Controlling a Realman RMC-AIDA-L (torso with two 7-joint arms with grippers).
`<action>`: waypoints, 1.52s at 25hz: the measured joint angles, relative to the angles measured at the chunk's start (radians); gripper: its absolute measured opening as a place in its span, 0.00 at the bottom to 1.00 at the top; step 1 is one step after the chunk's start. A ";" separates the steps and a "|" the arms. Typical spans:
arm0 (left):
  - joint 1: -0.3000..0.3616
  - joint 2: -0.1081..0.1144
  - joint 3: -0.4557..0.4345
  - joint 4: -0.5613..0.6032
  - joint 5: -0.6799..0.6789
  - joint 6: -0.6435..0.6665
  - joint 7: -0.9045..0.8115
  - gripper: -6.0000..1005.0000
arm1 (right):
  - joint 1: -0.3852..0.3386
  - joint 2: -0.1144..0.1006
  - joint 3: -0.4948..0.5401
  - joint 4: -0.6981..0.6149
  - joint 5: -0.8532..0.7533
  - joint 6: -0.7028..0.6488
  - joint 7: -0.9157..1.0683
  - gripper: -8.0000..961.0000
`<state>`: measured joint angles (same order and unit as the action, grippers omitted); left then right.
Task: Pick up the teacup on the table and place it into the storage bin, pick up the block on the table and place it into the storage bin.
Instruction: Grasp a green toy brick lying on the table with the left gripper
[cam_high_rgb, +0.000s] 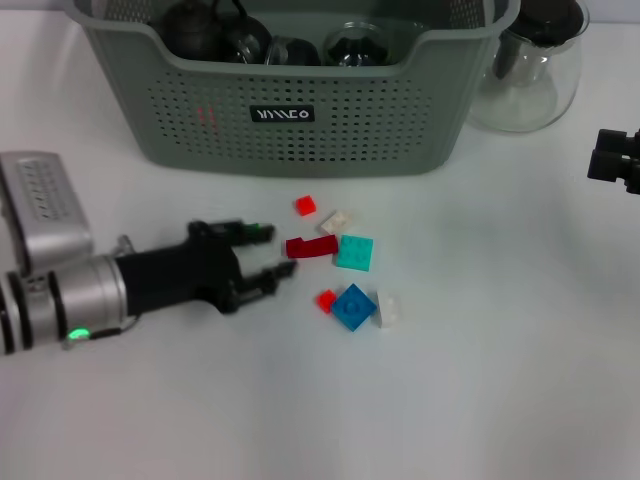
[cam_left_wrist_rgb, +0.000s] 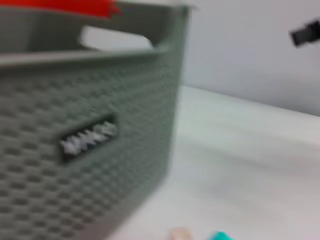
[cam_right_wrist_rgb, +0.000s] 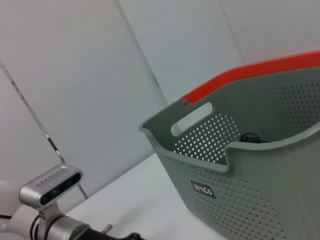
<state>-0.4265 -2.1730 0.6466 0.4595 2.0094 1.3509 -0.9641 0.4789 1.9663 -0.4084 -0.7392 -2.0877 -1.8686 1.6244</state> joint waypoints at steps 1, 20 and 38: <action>0.004 0.000 -0.025 0.004 -0.011 -0.004 0.012 0.47 | 0.000 0.000 0.000 0.000 0.000 0.001 0.000 0.53; 0.006 -0.001 -0.082 -0.038 -0.021 -0.148 0.125 0.45 | 0.004 0.000 -0.003 0.001 0.000 0.002 -0.001 0.53; -0.002 -0.001 -0.058 -0.065 -0.021 -0.189 0.127 0.43 | 0.002 0.002 -0.003 0.001 0.000 0.002 -0.002 0.53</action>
<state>-0.4281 -2.1735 0.5883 0.3946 1.9889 1.1621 -0.8375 0.4814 1.9681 -0.4111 -0.7378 -2.0877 -1.8669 1.6225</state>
